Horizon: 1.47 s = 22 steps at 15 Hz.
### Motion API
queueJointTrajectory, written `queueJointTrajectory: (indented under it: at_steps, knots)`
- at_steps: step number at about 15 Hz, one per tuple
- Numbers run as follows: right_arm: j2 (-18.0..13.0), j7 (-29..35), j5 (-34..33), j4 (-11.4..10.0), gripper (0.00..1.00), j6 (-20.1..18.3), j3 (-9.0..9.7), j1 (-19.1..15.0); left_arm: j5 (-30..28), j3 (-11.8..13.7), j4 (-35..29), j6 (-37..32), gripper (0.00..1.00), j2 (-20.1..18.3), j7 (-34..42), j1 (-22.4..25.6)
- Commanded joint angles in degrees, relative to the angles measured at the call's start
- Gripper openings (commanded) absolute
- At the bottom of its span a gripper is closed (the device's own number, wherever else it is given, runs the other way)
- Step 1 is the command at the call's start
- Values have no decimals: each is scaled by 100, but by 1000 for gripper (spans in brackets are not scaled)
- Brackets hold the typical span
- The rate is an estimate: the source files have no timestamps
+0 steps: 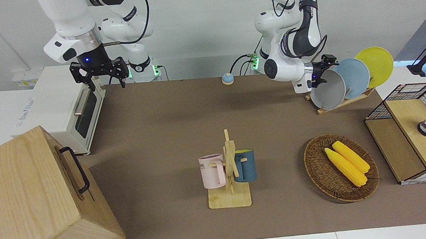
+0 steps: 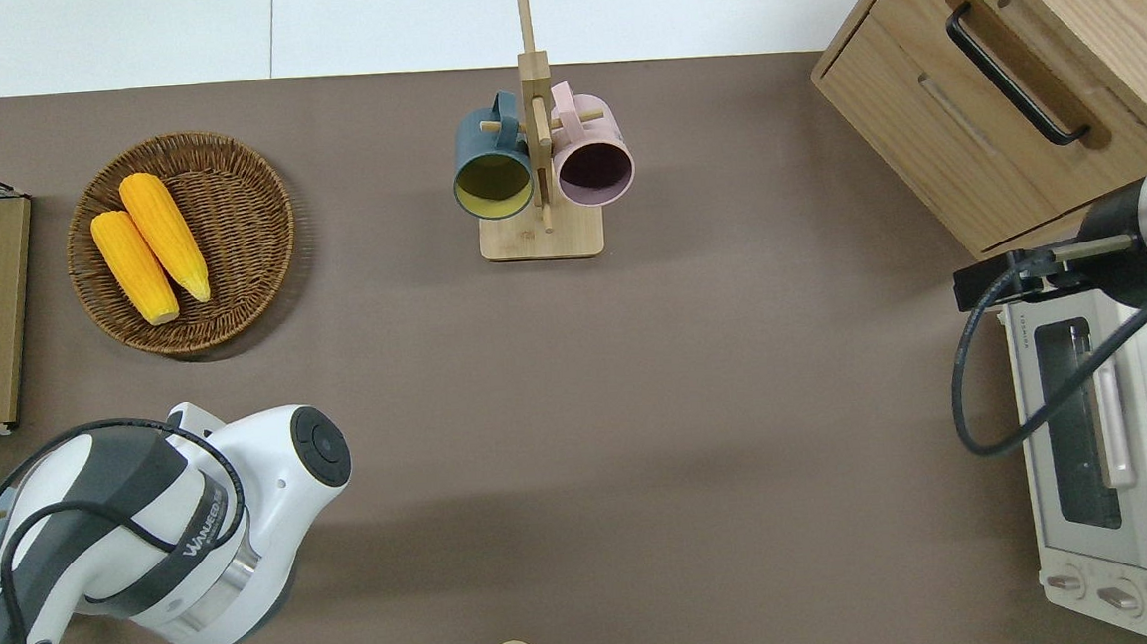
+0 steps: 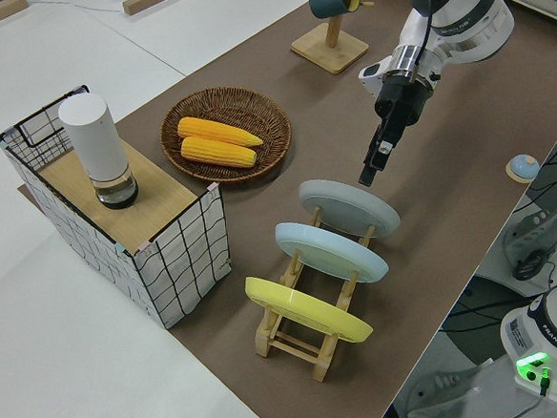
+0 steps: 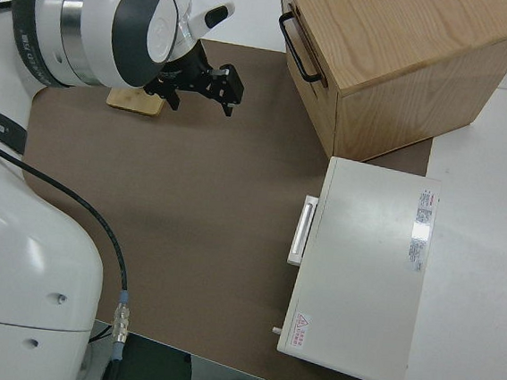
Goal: Pick gray plate from table and place it on lower plate rack with left arm
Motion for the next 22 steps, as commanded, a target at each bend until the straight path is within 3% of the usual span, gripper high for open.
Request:
queueJointTrajectory:
  at_steps: [1,3,7,13,19,22]
  knots:
    - [54,75,-17,114,983,-92,118,-128,-15,-3,317,-85,1000,-35,7,-52]
    - [54,84,-17,123,983,-92,118,-128,-303,-3,642,-85,1000,-26,25,-35]
    - [54,75,-17,114,983,-92,118,-128,-1454,-3,1547,-85,1000,-35,25,-17]
    - [54,84,-17,123,983,-92,118,-128,-2334,-205,1874,29,1000,27,165,-131]
    - [54,75,-17,114,983,-92,118,-128,-3749,-135,2507,328,1000,53,2095,-26]
    - [54,75,-17,114,983,-92,118,-128,-4381,303,2534,810,1000,-34,2914,-26]
